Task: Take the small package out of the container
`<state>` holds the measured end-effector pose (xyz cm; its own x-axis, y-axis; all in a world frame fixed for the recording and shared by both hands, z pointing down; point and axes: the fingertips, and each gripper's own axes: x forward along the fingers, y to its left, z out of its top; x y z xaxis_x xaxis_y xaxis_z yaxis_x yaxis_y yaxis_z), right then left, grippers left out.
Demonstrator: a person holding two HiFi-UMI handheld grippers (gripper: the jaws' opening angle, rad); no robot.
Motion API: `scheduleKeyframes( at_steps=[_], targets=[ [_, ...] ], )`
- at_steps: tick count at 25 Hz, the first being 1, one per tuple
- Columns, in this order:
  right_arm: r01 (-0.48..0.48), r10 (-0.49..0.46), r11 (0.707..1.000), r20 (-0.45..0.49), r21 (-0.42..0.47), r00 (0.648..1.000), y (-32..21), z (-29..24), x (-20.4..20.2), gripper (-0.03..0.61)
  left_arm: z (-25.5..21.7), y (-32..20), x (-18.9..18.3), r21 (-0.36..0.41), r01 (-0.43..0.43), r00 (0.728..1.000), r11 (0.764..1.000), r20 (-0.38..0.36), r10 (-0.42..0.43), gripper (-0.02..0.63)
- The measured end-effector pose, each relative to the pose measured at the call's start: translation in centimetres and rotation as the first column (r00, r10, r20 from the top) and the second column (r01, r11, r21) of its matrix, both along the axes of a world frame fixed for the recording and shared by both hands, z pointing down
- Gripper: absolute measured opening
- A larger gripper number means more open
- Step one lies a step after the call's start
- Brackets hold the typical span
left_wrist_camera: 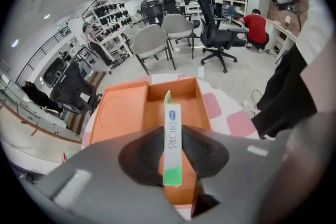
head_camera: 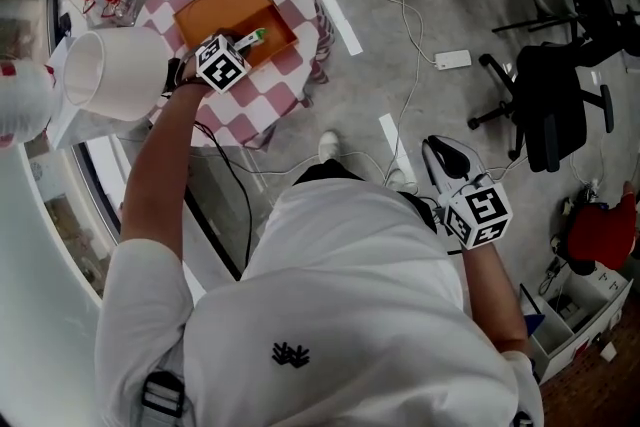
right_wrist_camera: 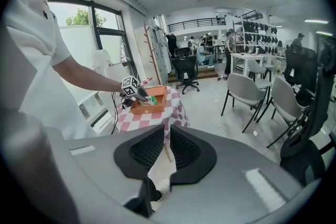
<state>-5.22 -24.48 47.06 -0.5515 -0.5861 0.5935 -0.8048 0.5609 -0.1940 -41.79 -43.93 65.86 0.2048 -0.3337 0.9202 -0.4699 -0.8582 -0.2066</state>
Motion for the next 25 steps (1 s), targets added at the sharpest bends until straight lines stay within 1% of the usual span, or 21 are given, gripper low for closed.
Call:
scheduleKeyframes(
  at_steps=[3,5,8,10,13,17,20,22,25],
  targets=[
    [0.008,-0.008,1.000,0.009,0.015,1.000,0.3,-0.5,0.7,0.034,-1.9,0.1,0.2,0.023,0.066,0.997,0.998,-0.037,-0.065,0.156],
    [0.016,-0.016,1.000,0.016,0.024,1.000,0.7,-0.9,1.5,0.034,-3.7,0.2,0.8,0.048,0.118,0.990,0.992,-0.082,-0.114,0.156],
    [0.030,-0.031,0.999,0.023,0.039,0.999,1.4,-1.3,2.9,0.034,-6.4,1.5,2.2,0.063,0.210,0.966,0.976,-0.167,-0.198,0.155],
    [0.041,-0.042,0.998,0.029,0.045,0.999,1.7,-1.4,3.9,0.034,-7.9,2.4,3.3,0.062,0.268,0.939,0.961,-0.239,-0.247,0.155],
    [0.063,-0.065,0.996,0.045,0.061,0.997,2.3,-1.8,5.2,0.028,-10.4,4.3,5.7,0.056,0.342,0.888,0.938,-0.347,-0.303,0.156],
    [0.102,-0.108,0.991,0.062,0.086,0.992,3.5,-2.3,7.1,0.006,-13.4,8.5,10.5,0.033,0.399,0.819,0.916,-0.463,-0.340,0.155],
    [0.133,-0.141,0.986,0.072,0.104,0.987,4.3,-2.7,8.5,0.000,-15.5,11.9,14.8,0.008,0.420,0.761,0.908,-0.548,-0.347,0.155],
    [0.154,-0.163,0.981,0.075,0.114,0.984,4.9,-2.9,9.2,0.000,-16.7,14.2,17.6,-0.002,0.424,0.734,0.906,-0.586,-0.345,0.155],
    [0.176,-0.186,0.977,0.084,0.119,0.979,6.1,-3.3,10.7,0.000,-18.6,17.6,22.3,-0.016,0.416,0.701,0.909,-0.632,-0.332,0.155]
  ],
)
